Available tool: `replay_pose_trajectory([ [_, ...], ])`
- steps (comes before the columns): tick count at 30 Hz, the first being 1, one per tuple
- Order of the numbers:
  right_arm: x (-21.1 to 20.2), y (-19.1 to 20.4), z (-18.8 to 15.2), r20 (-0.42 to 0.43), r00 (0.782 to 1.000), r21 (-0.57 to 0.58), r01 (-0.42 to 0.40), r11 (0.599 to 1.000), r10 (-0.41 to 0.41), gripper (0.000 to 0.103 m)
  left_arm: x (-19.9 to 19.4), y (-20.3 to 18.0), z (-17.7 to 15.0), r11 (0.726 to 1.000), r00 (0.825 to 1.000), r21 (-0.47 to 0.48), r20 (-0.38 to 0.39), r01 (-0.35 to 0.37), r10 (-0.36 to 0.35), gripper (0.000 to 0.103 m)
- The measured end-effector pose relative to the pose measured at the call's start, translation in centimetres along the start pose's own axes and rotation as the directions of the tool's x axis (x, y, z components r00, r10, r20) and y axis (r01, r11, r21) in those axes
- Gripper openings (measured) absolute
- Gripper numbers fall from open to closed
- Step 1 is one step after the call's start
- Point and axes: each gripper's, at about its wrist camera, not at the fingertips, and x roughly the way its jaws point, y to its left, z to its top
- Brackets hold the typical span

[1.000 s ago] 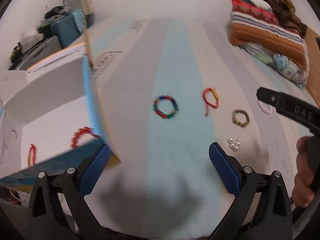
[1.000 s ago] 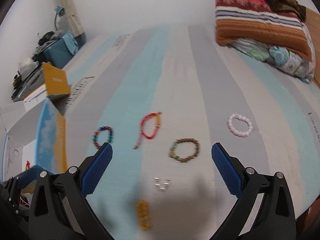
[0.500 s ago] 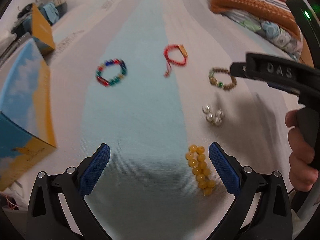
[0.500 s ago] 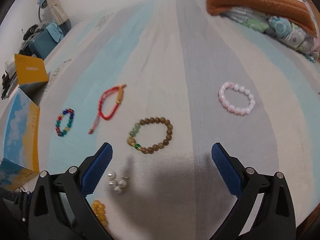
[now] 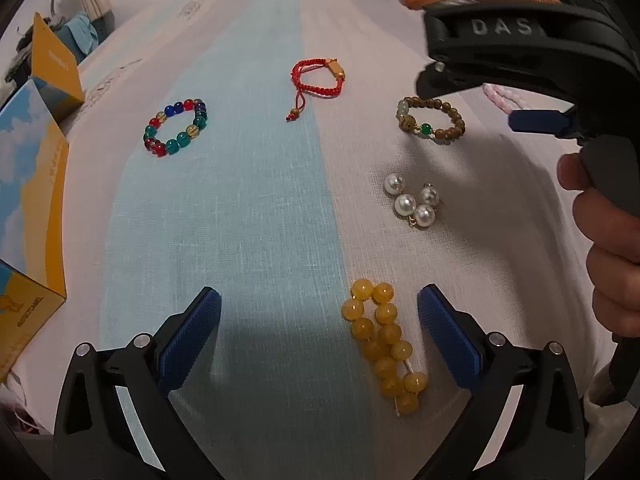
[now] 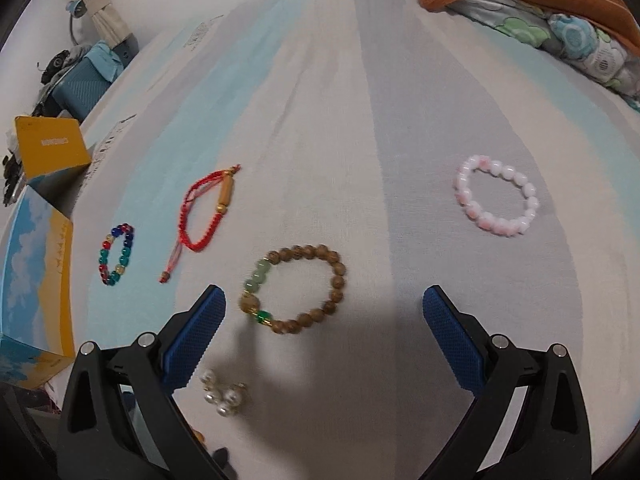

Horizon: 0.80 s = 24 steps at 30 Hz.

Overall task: Organize jewelry
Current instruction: 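Grasp the wooden bead bracelet with the right tool while the left tool grasps the yellow bead bracelet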

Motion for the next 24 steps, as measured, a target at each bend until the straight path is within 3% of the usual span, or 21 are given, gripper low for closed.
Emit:
replay_pose_trajectory([
  [8, 2.8, 1.2, 0.5, -0.054, 0.998, -0.025, 0.01, 1.0, -0.011, 0.088, 0.4, -0.4, 0.6, 1.0, 1.0, 0.003, -0.005, -0.004, 0.004, 0.095],
  [19, 3.2, 0.8, 0.3, -0.06, 0.992, -0.028, 0.108, 0.994, -0.11, 0.049, -0.9, -1.1, -0.1, 0.999, 1.0, 0.041, -0.007, -0.009, 0.009, 0.054],
  [24, 3.1, 0.4, 0.4, -0.058, 0.99, -0.023, 0.13, 0.991, -0.131, 0.032, -1.1, -1.3, -0.3, 0.999, 1.0, 0.052, -0.008, -0.01, 0.011, 0.041],
])
